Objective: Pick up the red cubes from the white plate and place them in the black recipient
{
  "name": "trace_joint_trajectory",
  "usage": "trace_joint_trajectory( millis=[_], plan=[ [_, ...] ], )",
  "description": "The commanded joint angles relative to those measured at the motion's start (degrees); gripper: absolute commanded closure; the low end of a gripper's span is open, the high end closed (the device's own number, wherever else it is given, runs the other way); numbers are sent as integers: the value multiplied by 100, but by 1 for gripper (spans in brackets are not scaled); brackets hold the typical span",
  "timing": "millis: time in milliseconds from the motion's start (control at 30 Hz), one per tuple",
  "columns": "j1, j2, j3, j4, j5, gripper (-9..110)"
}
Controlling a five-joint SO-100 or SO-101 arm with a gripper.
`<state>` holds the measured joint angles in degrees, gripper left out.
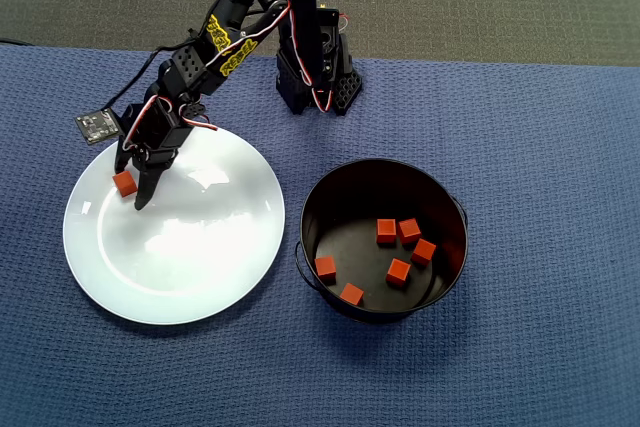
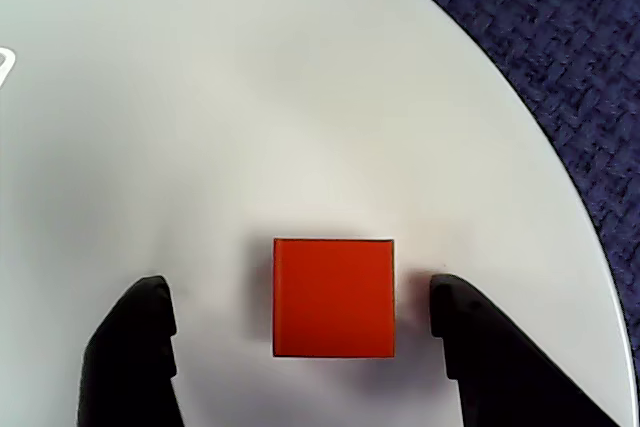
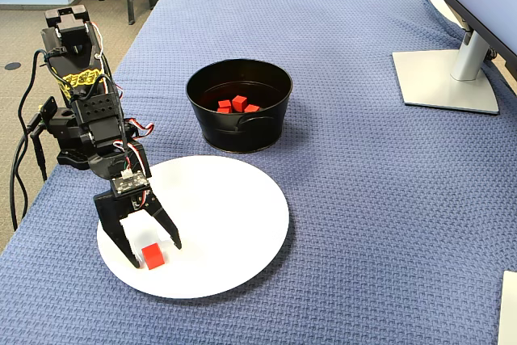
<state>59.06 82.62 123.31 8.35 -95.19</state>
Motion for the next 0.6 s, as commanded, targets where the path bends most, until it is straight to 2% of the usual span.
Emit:
trace_joint_trajectory(
  millis=[0,67,267,567],
  plan=[
    [-229,272,149,-255,141,85],
    [-281,334,264,-387,255,101],
    [-316,659,220,-158,475,101],
    [-615,2566,-642,1828,1143,101]
  ],
)
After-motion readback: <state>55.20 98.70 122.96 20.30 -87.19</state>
